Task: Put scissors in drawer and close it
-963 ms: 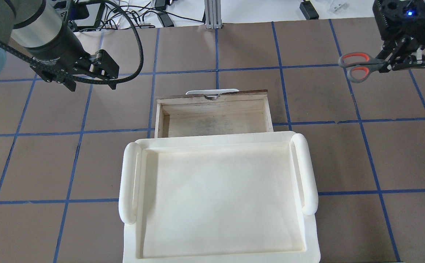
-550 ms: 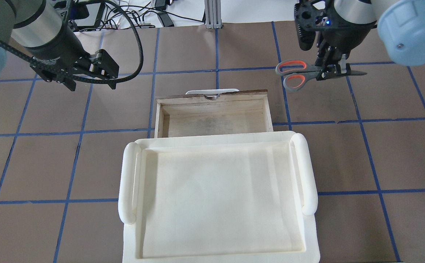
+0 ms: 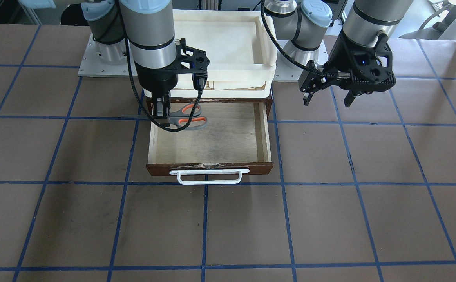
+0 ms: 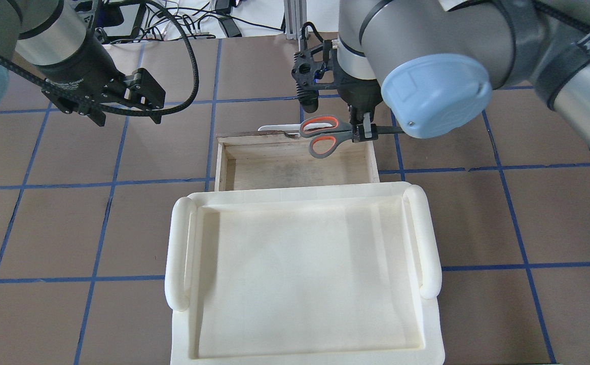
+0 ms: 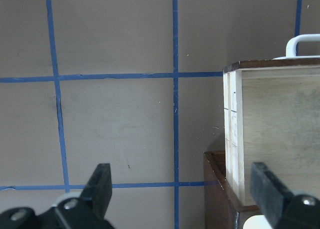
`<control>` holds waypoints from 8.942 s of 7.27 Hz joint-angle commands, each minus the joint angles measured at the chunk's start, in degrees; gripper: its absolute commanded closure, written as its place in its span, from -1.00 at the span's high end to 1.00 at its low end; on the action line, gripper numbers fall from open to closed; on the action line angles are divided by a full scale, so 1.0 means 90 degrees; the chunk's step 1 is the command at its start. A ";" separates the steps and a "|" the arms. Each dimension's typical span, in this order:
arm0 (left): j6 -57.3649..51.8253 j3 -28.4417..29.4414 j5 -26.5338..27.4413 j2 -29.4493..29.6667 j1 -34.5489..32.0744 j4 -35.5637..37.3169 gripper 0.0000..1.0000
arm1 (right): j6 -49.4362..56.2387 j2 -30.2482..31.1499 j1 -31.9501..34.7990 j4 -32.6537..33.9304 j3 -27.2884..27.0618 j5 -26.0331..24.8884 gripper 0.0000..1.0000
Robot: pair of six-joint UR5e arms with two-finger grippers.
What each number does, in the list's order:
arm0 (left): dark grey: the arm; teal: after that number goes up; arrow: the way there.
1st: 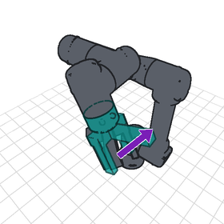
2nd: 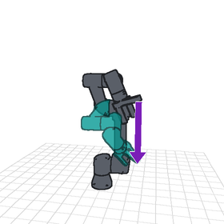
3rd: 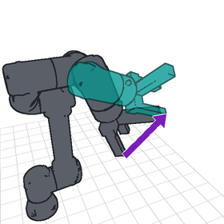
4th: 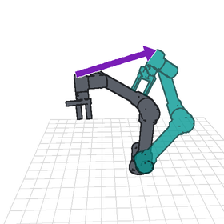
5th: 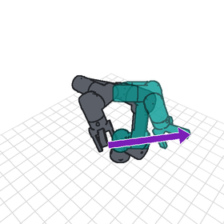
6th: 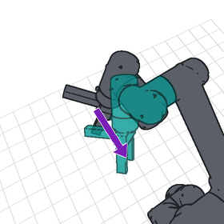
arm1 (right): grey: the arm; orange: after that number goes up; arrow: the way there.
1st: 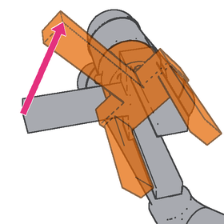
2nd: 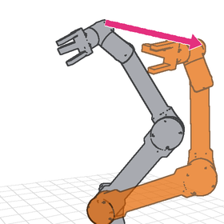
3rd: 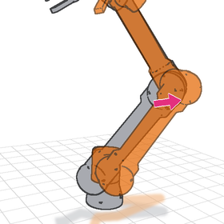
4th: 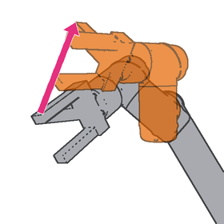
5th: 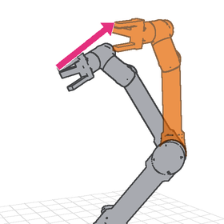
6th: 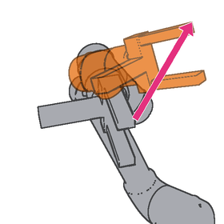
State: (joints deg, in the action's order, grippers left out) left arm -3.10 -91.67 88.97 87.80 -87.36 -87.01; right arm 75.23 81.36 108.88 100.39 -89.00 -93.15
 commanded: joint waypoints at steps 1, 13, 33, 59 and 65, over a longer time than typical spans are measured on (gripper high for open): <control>0.0012 0.0000 -0.0022 0.0000 0.0000 0.0010 1.00 | -0.0651 -0.0561 0.0557 0.0320 0.0007 0.0018 -1.00; 0.0022 -0.0010 -0.0012 0.0039 -0.0010 0.0000 1.00 | -0.1171 -0.1296 0.0979 0.1023 -0.0003 0.0379 0.97; 0.0812 0.0644 0.0036 0.1893 -0.0868 0.1562 1.00 | -0.8759 0.1273 -0.1912 -0.1213 0.0339 0.0281 1.00; 0.3782 0.1533 -0.0393 0.3604 -0.1846 0.0577 1.00 | -0.8730 0.1263 -0.1912 -0.1389 0.0339 0.0311 1.00; 0.3782 0.1650 -0.0451 0.3818 -0.1777 0.0771 1.00 | -0.8730 0.1263 -0.1912 -0.1389 0.0339 0.0320 1.00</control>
State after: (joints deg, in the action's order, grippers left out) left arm 30.88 -76.88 85.12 121.62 -103.40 -80.76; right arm -3.34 92.72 91.67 87.89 -85.96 -90.29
